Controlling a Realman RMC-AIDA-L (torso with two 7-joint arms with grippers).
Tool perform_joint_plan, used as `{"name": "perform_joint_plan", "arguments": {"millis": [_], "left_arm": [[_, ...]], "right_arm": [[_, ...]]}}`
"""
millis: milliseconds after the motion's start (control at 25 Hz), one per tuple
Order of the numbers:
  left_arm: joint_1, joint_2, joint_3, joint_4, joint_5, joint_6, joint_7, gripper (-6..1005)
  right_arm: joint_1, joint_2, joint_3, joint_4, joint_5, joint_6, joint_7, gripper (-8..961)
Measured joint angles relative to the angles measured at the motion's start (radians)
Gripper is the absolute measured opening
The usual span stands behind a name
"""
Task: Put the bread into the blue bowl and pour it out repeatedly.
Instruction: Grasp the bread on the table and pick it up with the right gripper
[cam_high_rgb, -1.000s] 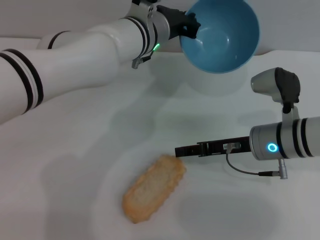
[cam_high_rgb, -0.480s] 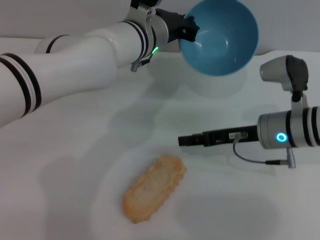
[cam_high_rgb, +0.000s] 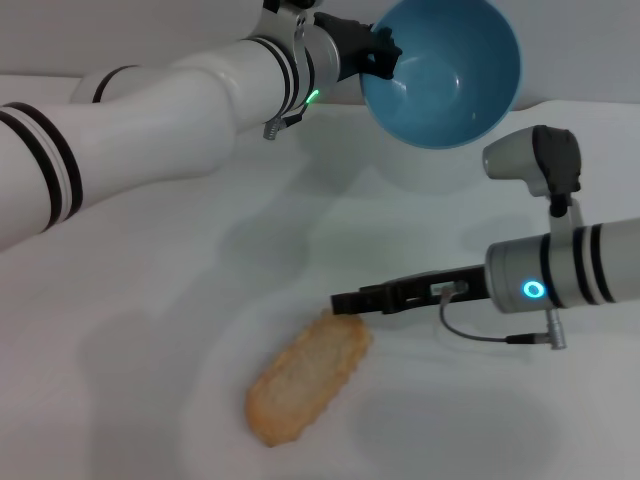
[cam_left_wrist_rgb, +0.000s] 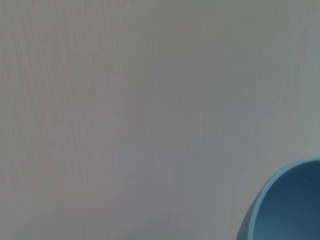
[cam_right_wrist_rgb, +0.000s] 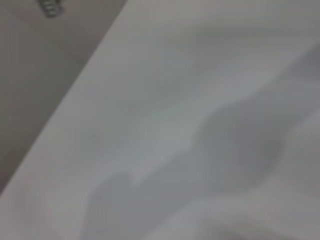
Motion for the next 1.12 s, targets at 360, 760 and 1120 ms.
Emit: {"name": "perform_joint_plan", "arguments": {"millis": [360, 760, 1120], "left_arm": [[0.005, 0.002, 0.002, -0.004, 0.0, 0.002, 0.0, -2], [0.019, 0.005, 0.002, -0.002, 0.0, 0.003, 0.002, -1], [0.011, 0.005, 0.002, -0.009, 0.001, -0.002, 0.003, -1]], "right_arm": [[-0.007, 0.001, -0.306, -0.034, 0.219, 0.06, 0.101, 590], [-0.023, -0.01, -0.271, -0.038, 0.214, 0.077, 0.125, 590], [-0.032, -0.01, -0.281, -0.049, 0.209, 0.086, 0.122, 591]]}}
